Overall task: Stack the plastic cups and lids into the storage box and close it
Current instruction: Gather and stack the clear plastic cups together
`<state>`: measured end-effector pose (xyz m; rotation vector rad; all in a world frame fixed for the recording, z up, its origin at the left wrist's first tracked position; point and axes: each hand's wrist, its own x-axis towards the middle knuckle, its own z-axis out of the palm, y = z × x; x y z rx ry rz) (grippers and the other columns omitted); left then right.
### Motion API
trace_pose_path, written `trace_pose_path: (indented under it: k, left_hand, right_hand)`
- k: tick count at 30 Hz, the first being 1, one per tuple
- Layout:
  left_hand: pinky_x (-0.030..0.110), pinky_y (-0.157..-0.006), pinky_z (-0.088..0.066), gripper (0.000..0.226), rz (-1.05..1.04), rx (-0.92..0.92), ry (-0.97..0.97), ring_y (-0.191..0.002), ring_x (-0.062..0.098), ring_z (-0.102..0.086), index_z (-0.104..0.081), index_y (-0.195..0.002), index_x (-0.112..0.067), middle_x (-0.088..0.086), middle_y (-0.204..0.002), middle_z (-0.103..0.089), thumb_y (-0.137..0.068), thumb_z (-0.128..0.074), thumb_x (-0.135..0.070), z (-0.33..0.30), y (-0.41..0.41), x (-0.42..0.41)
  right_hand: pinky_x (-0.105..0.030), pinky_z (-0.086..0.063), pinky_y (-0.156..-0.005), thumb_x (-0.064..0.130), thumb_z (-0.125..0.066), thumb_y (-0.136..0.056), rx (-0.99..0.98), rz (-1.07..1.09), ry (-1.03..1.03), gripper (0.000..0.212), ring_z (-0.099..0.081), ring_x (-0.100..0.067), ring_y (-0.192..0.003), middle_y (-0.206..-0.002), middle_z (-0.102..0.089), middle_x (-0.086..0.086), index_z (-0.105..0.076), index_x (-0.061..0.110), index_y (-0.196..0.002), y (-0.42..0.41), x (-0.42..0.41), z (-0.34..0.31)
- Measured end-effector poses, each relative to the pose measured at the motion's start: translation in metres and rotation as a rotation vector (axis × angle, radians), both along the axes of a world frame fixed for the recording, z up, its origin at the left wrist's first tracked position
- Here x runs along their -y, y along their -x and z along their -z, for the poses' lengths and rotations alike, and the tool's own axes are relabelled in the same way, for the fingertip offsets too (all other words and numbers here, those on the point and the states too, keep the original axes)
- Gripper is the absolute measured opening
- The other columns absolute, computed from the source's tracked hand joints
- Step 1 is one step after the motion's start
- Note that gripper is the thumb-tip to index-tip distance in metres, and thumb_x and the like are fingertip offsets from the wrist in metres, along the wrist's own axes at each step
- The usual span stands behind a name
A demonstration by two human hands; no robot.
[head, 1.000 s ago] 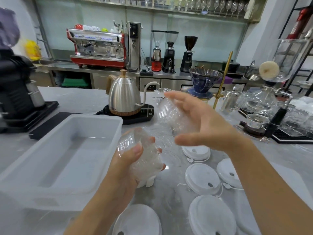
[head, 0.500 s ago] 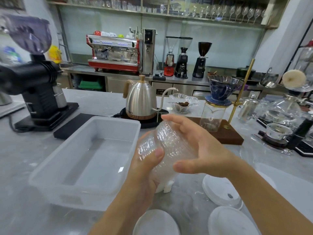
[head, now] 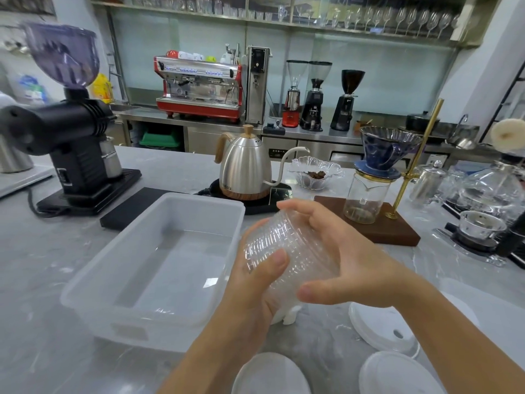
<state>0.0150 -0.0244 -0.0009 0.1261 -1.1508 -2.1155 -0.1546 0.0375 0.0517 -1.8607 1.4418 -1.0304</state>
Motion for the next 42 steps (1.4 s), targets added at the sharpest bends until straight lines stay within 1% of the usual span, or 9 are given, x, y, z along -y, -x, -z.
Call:
trace_pose_path:
  k: [8,16,23,26,29,35,37,39,42]
  left_hand:
    - [0.056,-0.109,-0.049,0.112,0.024,-0.005,-0.057,-0.135,0.044,-0.057,-0.038,-0.155,-0.008,0.029,-0.149,-0.054,-0.066,-0.095,-0.046,0.0,-0.003,0.0]
    - [0.059,-0.11,-0.048,0.112,-0.051,0.034,-0.054,-0.135,0.049,-0.054,-0.041,-0.154,-0.008,0.033,-0.149,-0.051,-0.063,-0.094,-0.046,-0.001,-0.006,0.001]
    - [0.048,-0.101,-0.058,0.094,-0.14,0.041,0.018,-0.126,0.035,-0.066,-0.051,-0.141,-0.026,0.015,-0.135,-0.069,-0.061,-0.097,-0.047,0.002,0.0,-0.003]
    - [0.054,-0.104,-0.055,0.084,-0.109,0.05,0.028,-0.129,0.039,-0.063,-0.05,-0.143,-0.028,0.018,-0.141,-0.063,-0.069,-0.091,-0.035,0.005,-0.001,-0.001]
    - [0.064,-0.111,-0.046,0.095,-0.089,0.054,0.027,-0.134,0.043,-0.058,-0.046,-0.147,-0.023,0.024,-0.147,-0.057,-0.066,-0.094,-0.036,0.007,-0.001,-0.001]
    - [0.069,-0.114,-0.038,0.11,-0.084,0.047,0.043,-0.136,0.052,-0.052,-0.038,-0.153,-0.008,0.034,-0.148,-0.05,-0.065,-0.094,-0.044,0.003,-0.002,-0.002]
    - [0.064,-0.111,-0.043,0.111,-0.098,0.054,0.039,-0.136,0.057,-0.047,-0.04,-0.152,-0.007,0.038,-0.147,-0.047,-0.064,-0.094,-0.047,0.001,-0.003,0.0]
    - [0.059,-0.106,-0.047,0.112,-0.089,0.055,0.006,-0.137,0.054,-0.048,-0.044,-0.152,-0.013,0.034,-0.149,-0.049,-0.059,-0.096,-0.048,0.0,-0.004,0.001]
    - [0.059,-0.106,-0.048,0.109,-0.072,0.03,0.026,-0.138,0.052,-0.048,-0.042,-0.153,-0.015,0.032,-0.15,-0.049,-0.063,-0.095,-0.046,0.0,-0.004,0.002]
  right_hand:
    - [-0.048,-0.058,-0.094,0.023,-0.09,-0.07,-0.023,-0.041,-0.019,0.099,-0.058,-0.021,-0.126,-0.14,-0.051,0.003,-0.031,0.039,-0.147,-0.013,-0.001,-0.001]
    - [-0.036,-0.049,-0.107,0.068,-0.073,-0.071,0.089,-0.139,-0.048,0.102,-0.046,-0.013,-0.141,-0.153,-0.041,0.018,-0.019,0.042,-0.154,-0.018,-0.002,-0.002]
    - [-0.016,-0.048,-0.098,0.02,-0.083,-0.078,0.159,-0.094,-0.027,0.075,-0.058,-0.009,-0.128,-0.136,-0.059,0.013,-0.043,0.034,-0.14,-0.021,0.001,0.0]
    - [-0.014,-0.049,-0.095,0.017,-0.089,-0.073,0.09,-0.084,-0.028,0.082,-0.058,-0.004,-0.126,-0.132,-0.058,0.017,-0.044,0.04,-0.138,-0.017,-0.003,-0.003]
    - [-0.02,-0.054,-0.092,0.009,-0.09,-0.071,0.041,-0.111,-0.02,0.087,-0.059,-0.01,-0.124,-0.132,-0.056,0.018,-0.044,0.039,-0.137,-0.018,-0.005,-0.008]
    - [-0.036,-0.055,-0.099,0.006,-0.085,-0.076,-0.018,-0.13,-0.017,0.085,-0.057,-0.017,-0.13,-0.139,-0.054,0.012,-0.042,0.034,-0.143,-0.023,-0.004,-0.012]
    - [-0.028,-0.054,-0.099,0.001,-0.071,-0.087,-0.027,-0.098,0.006,0.059,-0.061,-0.005,-0.122,-0.137,-0.062,0.012,-0.061,0.044,-0.126,-0.021,0.004,-0.009]
    - [-0.026,-0.058,-0.09,0.015,-0.059,-0.095,0.101,-0.052,-0.078,0.032,-0.069,-0.004,-0.109,-0.123,-0.073,0.005,-0.076,0.038,-0.107,-0.021,0.01,-0.013]
    - [-0.036,-0.057,-0.093,0.029,-0.051,-0.101,0.321,-0.102,-0.141,0.041,-0.062,-0.023,-0.126,-0.139,-0.062,0.002,-0.054,0.035,-0.142,-0.014,0.0,-0.009]
